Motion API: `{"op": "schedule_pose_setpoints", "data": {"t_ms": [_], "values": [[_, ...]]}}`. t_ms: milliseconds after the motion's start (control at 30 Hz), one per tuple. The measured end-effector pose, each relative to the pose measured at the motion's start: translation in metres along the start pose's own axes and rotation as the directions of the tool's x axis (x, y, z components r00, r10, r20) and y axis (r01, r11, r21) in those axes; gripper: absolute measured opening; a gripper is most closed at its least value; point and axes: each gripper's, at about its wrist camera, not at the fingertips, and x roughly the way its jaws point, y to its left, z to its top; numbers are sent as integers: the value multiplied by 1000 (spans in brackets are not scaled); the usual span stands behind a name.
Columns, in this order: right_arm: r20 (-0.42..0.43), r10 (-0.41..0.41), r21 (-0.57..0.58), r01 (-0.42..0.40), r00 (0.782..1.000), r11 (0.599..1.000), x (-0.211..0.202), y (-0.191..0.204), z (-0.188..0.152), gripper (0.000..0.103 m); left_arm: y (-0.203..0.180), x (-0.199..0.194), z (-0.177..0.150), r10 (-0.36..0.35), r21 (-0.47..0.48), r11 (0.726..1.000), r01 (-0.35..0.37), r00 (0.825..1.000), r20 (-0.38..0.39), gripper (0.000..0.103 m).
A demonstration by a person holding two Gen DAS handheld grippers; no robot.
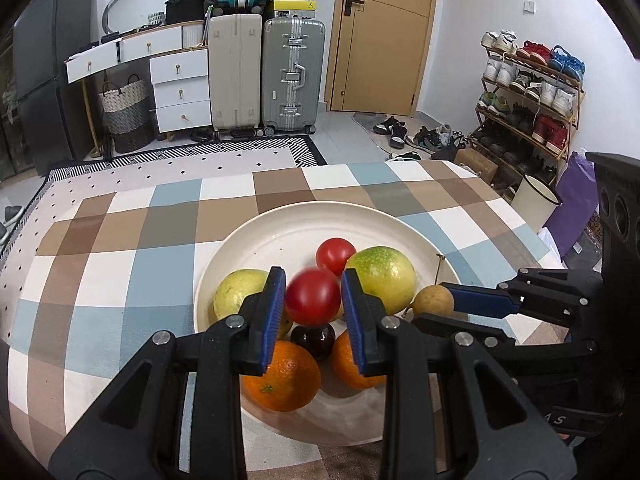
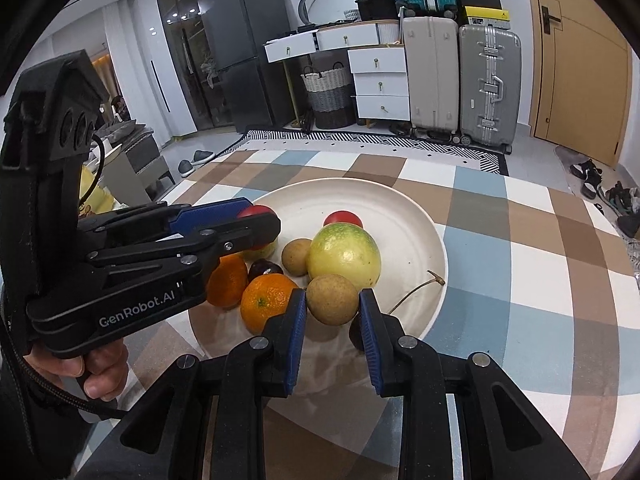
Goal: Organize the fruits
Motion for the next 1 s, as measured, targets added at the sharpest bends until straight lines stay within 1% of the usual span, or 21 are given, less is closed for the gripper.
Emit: {"op": "schedule_pose_setpoints", "data": {"t_ms": [67,167,233,300,367,400,433,467,500,533,567,600,667,700,800,867,900,1000], "values": [[-2,-4,-6,4,1000,1000,0,1,1,27,-1,-1,0,-4,2,1000,4,1000,5,26],[-2,-21,-9,21,1000,1000,0,1,2,35,-2,-2,1,6,14,1000,-5,1000,-5,26],[7,-29,-10,29,1000,1000,-4,0,4,36,-2,-4,1,1,20,1000,-1,1000,-7,27],[17,-38,-7,38,999,999,-7,-2,5,44,-1,-7,2,10,19,1000,-10,1000,0,30],[26,-42,-4,42,999,999,-11,-5,6,49,1,-10,4,9,8,1000,-9,1000,4,43],[30,-45,-2,45,999,999,-13,-6,7,50,2,-12,4,6,0,1000,-6,1000,10,46],[32,-50,-1,50,998,999,-14,-7,7,51,3,-14,4,9,-5,1000,-9,1000,15,55],[36,-53,3,53,998,999,-16,-8,8,56,4,-17,4,13,-14,1000,-13,1000,25,66],[38,-53,5,53,998,999,-18,-8,9,67,4,-21,3,14,-21,1000,-13,999,34,71],[43,-50,9,50,998,999,-20,-8,9,74,5,-25,2,12,-28,1000,-10,999,46,78],[48,-46,13,45,998,999,-22,-8,9,87,5,-29,1,11,-31,999,-10,998,55,82],[57,-42,15,41,997,999,-25,-7,9,90,5,-33,0,11,-32,999,-9,998,62,82],[59,-37,9,36,998,999,-28,-6,8,94,5,-41,-3,10,-32,999,-8,997,71,82],[62,-43,9,42,997,999,-29,-4,7,98,5,-45,-5,12,-34,999,-9,997,75,83],[82,-45,5,45,996,999,-34,0,3,101,8,-55,-13,17,-43,999,-13,996,88,90],[98,-42,-1,42,994,999,-40,4,-2,102,10,-64,-19,19,-54,998,-14,995,97,100],[106,-39,-4,40,994,999,-42,5,-4,102,10,-70,-22,22,-57,998,-16,994,105,102],[125,-33,-11,35,992,999,-53,10,-14,102,8,-84,-30,29,-49,999,-23,992,124,102]]}}
